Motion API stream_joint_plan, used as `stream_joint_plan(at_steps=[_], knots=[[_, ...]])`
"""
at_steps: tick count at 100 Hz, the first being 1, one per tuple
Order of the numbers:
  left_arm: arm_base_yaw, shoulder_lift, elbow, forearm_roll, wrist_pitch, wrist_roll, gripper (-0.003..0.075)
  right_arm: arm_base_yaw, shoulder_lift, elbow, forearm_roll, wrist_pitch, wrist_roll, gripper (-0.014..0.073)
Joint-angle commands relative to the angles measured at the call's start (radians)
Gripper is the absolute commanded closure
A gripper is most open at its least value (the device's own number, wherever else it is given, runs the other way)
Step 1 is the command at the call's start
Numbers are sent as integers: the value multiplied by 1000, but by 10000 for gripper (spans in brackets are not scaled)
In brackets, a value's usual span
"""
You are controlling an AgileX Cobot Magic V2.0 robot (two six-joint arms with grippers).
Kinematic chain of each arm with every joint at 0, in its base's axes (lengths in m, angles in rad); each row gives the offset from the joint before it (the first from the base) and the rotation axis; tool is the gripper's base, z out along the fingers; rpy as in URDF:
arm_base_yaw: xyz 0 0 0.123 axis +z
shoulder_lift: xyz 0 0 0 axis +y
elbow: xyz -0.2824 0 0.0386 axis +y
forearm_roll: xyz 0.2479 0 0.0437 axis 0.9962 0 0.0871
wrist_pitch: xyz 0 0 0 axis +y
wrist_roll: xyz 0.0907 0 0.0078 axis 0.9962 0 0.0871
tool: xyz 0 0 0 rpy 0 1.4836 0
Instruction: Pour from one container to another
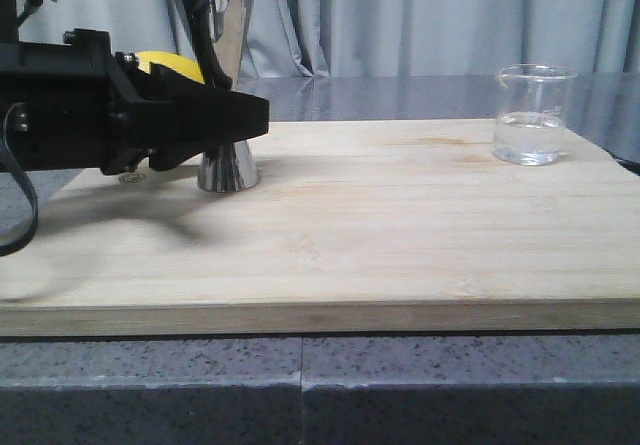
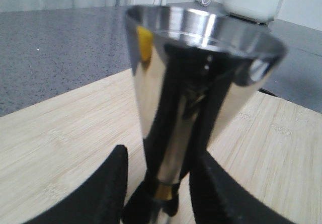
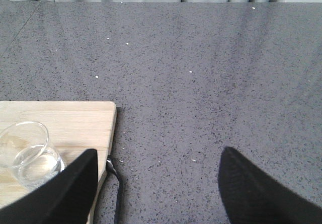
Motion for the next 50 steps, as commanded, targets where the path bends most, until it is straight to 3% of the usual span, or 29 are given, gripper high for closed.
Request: stream_joint_plan(at_steps=[1, 50], knots=[[3, -30, -24, -34, -63, -10, 494, -5, 2, -26, -7, -89, -5, 155], [3, -30, -24, -34, -65, -10, 696, -5, 6, -26, -7, -111, -5, 155]])
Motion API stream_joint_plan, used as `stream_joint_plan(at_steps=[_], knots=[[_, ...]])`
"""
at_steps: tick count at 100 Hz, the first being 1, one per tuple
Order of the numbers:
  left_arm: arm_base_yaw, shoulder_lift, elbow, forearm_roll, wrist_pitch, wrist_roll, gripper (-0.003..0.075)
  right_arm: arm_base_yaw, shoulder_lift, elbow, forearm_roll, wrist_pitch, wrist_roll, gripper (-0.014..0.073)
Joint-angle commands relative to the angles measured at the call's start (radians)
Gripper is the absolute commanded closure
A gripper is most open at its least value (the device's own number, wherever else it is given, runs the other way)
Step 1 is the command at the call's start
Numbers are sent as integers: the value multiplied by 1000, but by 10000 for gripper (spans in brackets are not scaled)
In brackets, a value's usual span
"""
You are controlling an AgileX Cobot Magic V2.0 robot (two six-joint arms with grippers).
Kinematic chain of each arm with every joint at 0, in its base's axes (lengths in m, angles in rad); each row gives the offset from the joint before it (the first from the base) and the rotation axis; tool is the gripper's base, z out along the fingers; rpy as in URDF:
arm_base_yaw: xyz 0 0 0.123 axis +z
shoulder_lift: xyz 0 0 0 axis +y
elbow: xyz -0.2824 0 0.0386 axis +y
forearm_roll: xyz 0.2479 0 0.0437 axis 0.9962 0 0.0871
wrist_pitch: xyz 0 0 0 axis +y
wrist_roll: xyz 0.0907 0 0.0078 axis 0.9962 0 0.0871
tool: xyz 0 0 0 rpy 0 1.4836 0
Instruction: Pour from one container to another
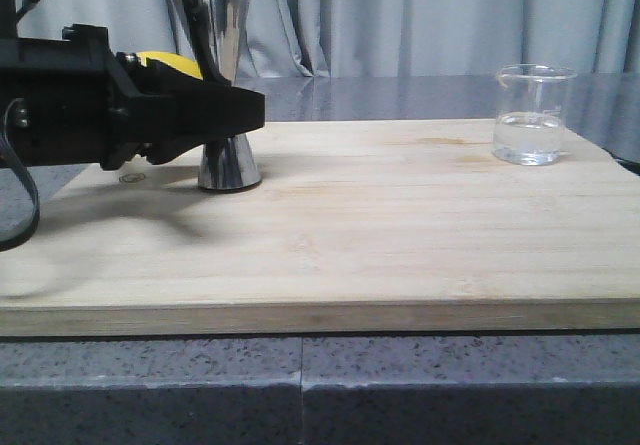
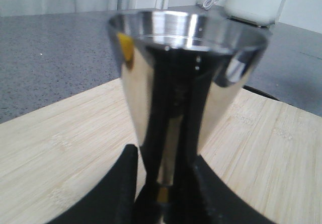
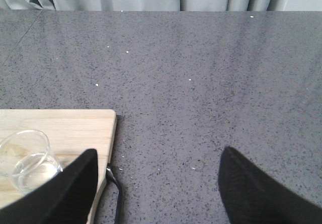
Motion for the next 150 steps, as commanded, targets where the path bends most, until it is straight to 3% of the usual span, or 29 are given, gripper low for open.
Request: stream_joint_plan(at_steps=[1, 14, 44, 112, 150], knots=[[3, -30, -20, -29, -63, -10, 701, -5, 6, -26, -7, -85, -5, 155], [3, -30, -20, -29, -69, -10, 739, -5, 6, -26, -7, -85, -5, 155], [3, -30, -20, 23, -76, -10, 739, 0, 6, -15, -7, -104, -34, 155], [3, -30, -125, 113, -102, -106, 739, 275, 19, 352, -7, -601, -39, 155], [3, -30, -201, 198, -102, -233, 739, 299, 189, 404, -7, -850, -2, 154]])
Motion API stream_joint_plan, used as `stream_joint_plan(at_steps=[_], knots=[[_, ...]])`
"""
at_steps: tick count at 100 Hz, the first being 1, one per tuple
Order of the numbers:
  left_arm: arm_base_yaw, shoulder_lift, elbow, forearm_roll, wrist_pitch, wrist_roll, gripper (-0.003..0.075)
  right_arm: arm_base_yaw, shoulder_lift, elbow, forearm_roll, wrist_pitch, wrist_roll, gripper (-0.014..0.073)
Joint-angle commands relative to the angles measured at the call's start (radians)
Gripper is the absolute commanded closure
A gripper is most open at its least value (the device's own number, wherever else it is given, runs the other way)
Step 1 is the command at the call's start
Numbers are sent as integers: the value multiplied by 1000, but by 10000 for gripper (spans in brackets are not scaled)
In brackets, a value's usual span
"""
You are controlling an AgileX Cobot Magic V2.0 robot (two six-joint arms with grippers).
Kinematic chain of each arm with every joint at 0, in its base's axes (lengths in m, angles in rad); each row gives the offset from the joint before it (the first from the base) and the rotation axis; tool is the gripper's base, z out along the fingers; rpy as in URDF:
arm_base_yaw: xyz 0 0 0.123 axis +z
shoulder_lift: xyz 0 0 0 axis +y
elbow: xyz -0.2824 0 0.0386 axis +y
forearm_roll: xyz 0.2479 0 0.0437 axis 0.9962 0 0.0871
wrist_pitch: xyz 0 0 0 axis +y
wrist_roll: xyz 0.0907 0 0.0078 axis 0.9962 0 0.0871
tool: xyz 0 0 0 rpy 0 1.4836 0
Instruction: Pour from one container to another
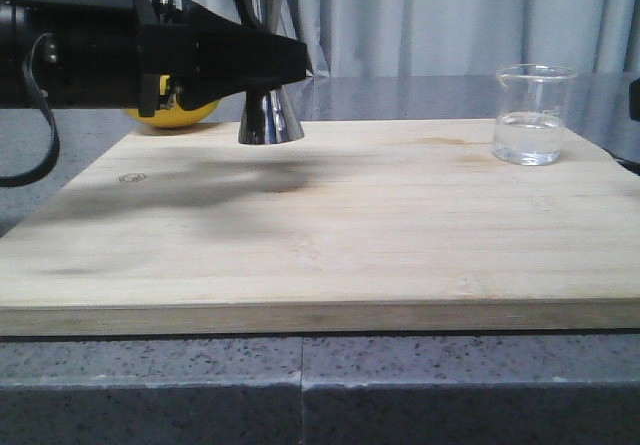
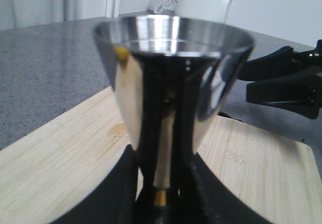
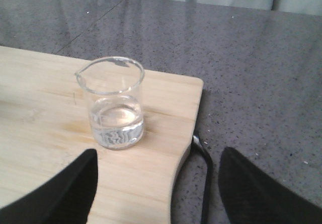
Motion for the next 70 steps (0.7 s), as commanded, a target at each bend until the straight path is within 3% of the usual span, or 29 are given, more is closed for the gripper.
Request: stream_joint_plan(at_steps=[1, 27, 46, 70], knots=[[1, -32, -43, -24, -84, -34, 739, 9, 49, -23, -7, -153, 5, 154], [1, -32, -81, 5, -84, -82, 739, 96, 231, -23, -13, -357, 5, 154], [1, -32, -90, 32, -84, -103, 739, 102, 330, -27, -30, -489, 5, 154], [1, -32, -90, 32, -84, -104, 739, 102, 375, -31, -32, -552, 5, 154]])
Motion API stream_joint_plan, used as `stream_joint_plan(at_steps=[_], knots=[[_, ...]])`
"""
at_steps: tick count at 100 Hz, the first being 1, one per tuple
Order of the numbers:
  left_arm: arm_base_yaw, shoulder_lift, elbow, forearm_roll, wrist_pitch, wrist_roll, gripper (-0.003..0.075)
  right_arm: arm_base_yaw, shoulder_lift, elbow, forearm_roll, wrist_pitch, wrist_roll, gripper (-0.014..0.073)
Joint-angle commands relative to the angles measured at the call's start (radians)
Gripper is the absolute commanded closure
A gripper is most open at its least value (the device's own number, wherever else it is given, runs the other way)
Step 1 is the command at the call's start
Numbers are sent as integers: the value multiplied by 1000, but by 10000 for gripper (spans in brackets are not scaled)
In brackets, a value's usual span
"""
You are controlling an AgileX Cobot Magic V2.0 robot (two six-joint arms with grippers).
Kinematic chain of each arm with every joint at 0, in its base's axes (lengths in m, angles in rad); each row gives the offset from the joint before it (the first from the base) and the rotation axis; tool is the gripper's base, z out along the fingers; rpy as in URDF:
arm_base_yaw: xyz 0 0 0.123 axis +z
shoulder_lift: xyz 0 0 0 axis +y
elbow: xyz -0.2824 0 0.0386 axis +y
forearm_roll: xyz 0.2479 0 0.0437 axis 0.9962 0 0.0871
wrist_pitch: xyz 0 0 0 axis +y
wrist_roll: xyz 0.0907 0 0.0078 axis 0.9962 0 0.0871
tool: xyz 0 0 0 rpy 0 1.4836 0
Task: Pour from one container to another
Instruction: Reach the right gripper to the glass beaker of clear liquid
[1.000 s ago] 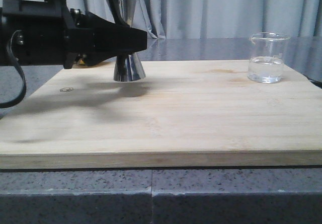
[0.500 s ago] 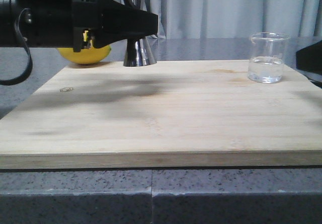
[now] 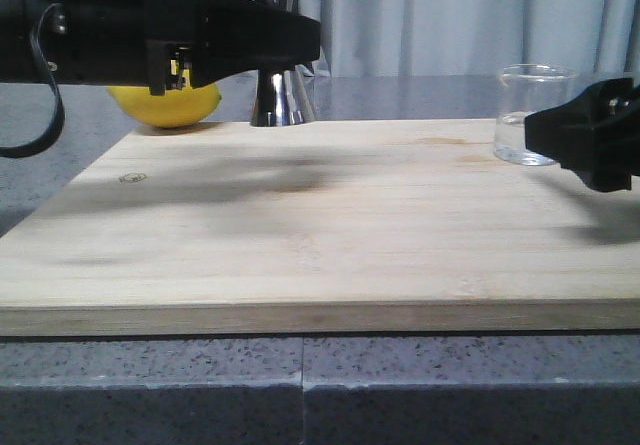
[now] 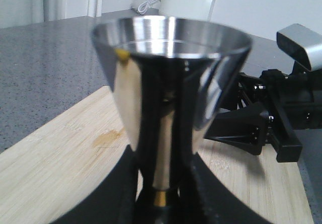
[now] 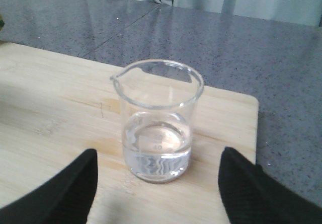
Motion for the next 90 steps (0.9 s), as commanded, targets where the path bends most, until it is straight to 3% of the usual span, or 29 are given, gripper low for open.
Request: stream_joint_plan(at_steps=[1, 53, 90], knots=[[1, -32, -28, -48, -80, -13, 739, 2, -6, -31, -10, -106, 2, 154], [1, -32, -28, -44, -78, -13, 739, 2, -2, -118, -12, -23, 2, 154], [1, -32, -28, -41, -78, -13, 739, 2, 93, -120, -20, -143, 2, 155]])
